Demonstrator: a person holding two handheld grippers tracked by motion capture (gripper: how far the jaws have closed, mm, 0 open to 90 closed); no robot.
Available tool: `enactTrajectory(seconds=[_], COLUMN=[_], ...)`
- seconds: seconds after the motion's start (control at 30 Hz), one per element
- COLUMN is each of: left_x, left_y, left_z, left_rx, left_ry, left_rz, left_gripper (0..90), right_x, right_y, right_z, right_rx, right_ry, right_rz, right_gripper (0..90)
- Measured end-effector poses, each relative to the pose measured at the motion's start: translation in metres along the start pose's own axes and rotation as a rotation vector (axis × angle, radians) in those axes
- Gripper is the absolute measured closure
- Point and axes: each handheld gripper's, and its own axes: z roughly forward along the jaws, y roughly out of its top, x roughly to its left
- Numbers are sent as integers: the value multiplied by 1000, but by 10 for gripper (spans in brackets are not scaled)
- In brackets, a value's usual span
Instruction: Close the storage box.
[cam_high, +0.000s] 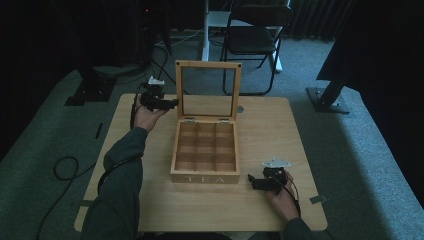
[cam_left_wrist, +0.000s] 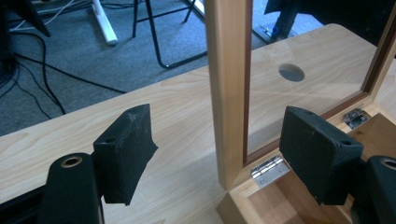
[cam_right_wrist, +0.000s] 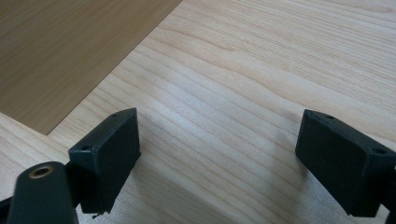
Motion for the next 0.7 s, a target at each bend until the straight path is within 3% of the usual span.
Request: enactTrajectory(seconds=[0.13, 0.3, 0.5, 0.7], left_x=[-4, -5, -4, -6], left_y=[7, 14, 21, 28], left_z=[4, 11, 14, 19], left_rx=[8, 2, -40, -19], left_ry=[-12, -13, -35, -32], left_rz=[21, 17, -44, -21], left_gripper=[311, 346, 337, 337], right_x=[0, 0, 0, 0], right_y=[0, 0, 0, 0], right_z=[0, 0, 0, 0], right_rx=[0, 0, 0, 0], right_ry=[0, 0, 0, 1], right_rz=[0, 0, -1, 0], right_gripper=[134, 133, 133, 134])
